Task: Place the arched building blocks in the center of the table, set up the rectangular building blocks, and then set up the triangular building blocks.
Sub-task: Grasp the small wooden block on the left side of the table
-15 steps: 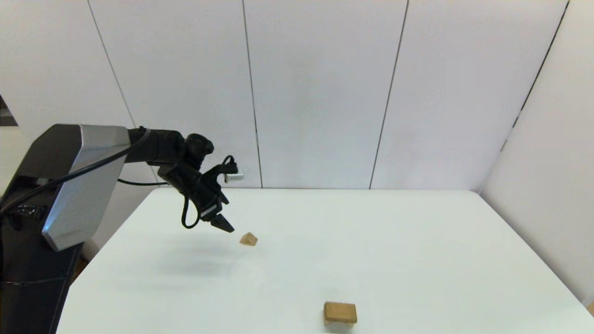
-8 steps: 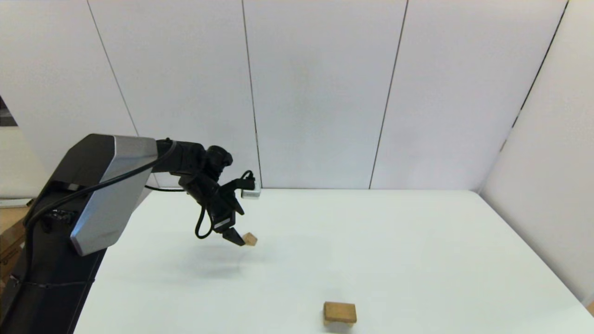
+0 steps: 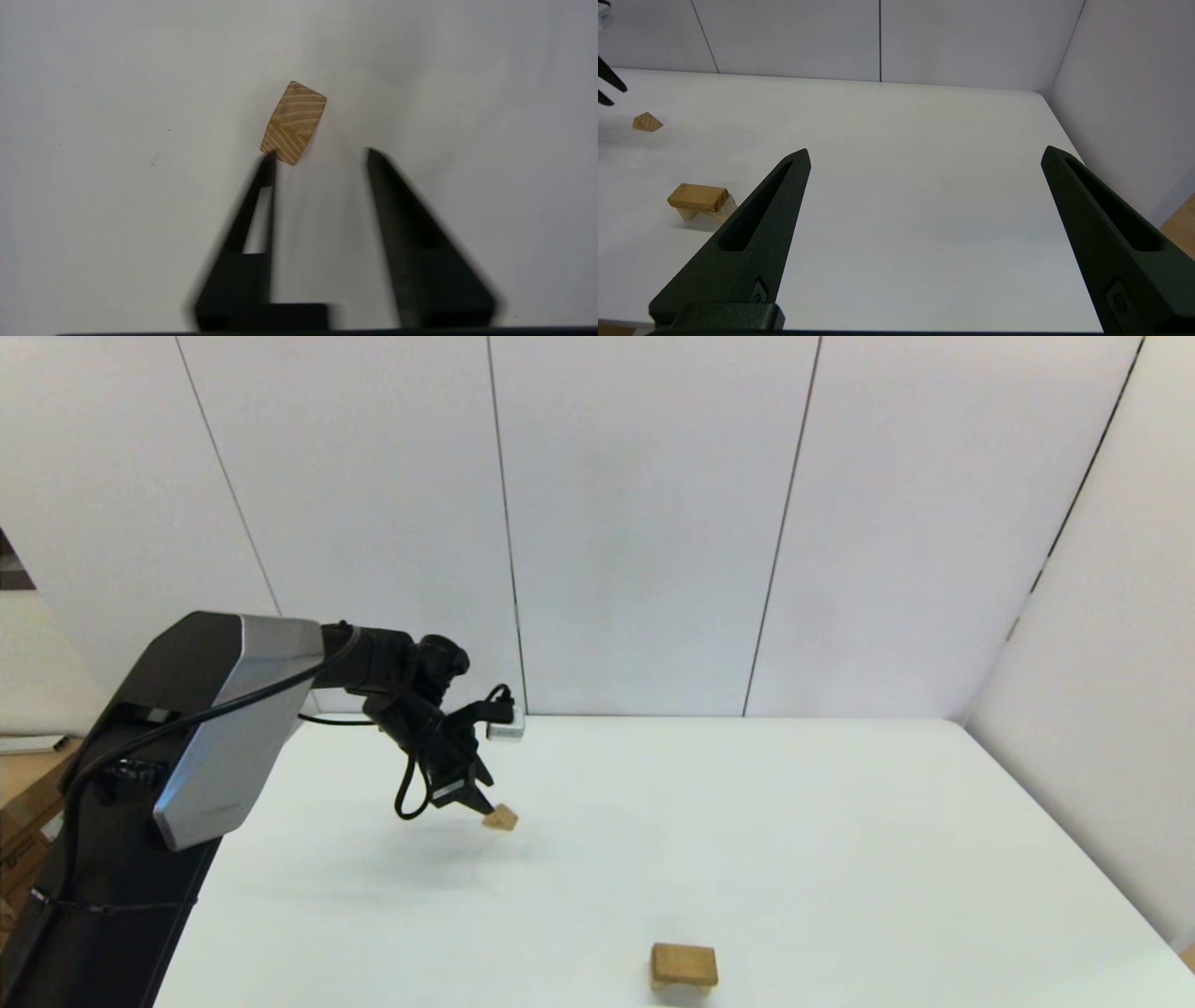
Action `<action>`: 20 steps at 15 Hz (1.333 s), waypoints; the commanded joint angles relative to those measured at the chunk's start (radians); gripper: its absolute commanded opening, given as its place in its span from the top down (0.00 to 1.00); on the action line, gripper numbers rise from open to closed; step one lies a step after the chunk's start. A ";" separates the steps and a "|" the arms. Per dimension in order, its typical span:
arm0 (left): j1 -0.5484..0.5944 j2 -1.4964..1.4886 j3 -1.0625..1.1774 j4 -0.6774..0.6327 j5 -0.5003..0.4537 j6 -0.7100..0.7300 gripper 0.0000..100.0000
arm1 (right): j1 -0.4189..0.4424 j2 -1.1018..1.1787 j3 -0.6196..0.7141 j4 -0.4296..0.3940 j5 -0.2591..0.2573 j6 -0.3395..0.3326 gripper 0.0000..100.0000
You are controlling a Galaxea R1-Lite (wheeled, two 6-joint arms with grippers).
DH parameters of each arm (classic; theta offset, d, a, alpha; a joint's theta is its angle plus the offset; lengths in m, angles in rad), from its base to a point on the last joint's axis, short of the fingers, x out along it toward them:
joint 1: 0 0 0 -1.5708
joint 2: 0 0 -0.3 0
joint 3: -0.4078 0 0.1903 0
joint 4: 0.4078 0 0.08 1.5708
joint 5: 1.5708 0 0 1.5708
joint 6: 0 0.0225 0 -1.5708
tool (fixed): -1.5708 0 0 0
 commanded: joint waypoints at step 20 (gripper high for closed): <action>-0.002 0.070 0.000 -0.110 -0.004 0.005 0.00 | 0.000 0.000 0.002 0.000 0.000 -0.001 0.00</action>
